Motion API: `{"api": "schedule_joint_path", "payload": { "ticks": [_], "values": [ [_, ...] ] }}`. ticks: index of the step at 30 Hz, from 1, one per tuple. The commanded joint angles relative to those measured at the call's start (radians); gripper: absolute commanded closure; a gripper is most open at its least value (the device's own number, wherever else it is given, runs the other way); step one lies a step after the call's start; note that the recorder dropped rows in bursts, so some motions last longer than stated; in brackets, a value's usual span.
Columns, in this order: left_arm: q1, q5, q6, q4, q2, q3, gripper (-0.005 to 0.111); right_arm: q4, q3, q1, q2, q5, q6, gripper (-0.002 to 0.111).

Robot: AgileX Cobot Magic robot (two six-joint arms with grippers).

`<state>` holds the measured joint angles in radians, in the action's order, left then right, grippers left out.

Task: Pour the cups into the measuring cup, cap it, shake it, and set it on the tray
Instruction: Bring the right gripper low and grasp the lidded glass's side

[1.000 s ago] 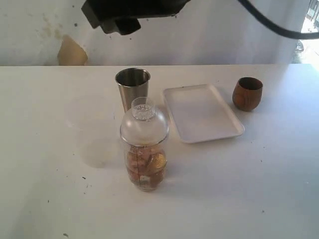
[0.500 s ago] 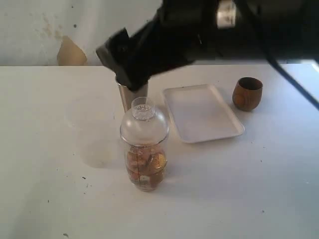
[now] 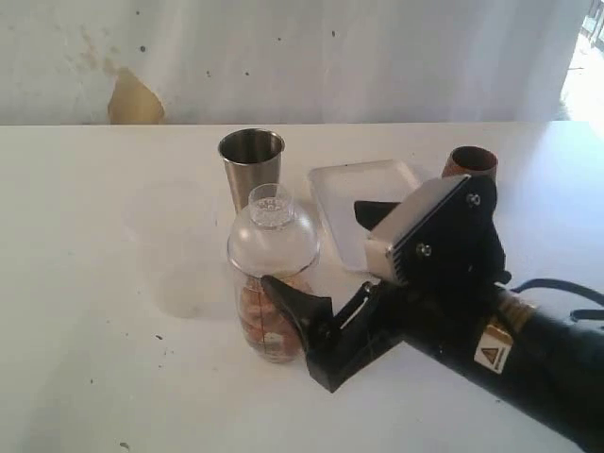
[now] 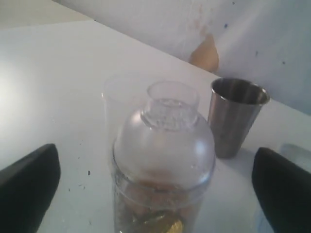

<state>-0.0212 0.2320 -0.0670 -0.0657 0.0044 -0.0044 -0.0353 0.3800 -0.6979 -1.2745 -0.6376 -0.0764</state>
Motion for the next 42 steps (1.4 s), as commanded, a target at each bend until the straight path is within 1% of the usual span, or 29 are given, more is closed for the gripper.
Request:
{"api": "schedule_joint_path", "payload": {
  "ticks": [1,10,17,26,42],
  "values": [
    [-0.001,0.001,-0.004,0.005,-0.004,0.004,0.107,-0.052,-0.025,0.000,-0.097,-0.092,-0.010,0.003],
    [-0.001,0.001,-0.004,0.005,-0.004,0.004,0.107,-0.015,-0.025,0.000,-0.270,-0.230,0.024,0.003],
    [-0.001,0.001,-0.004,0.005,-0.004,0.004,0.107,-0.017,-0.018,0.000,-0.418,-0.379,0.028,0.003],
    [-0.001,0.001,-0.004,0.005,-0.004,0.004,0.107,-0.017,0.094,0.000,-0.573,-0.390,0.028,0.003],
    [-0.001,0.001,-0.004,0.005,-0.004,0.004,0.107,-0.017,0.242,0.000,-0.704,-0.393,0.028,0.003]
  ]
}}
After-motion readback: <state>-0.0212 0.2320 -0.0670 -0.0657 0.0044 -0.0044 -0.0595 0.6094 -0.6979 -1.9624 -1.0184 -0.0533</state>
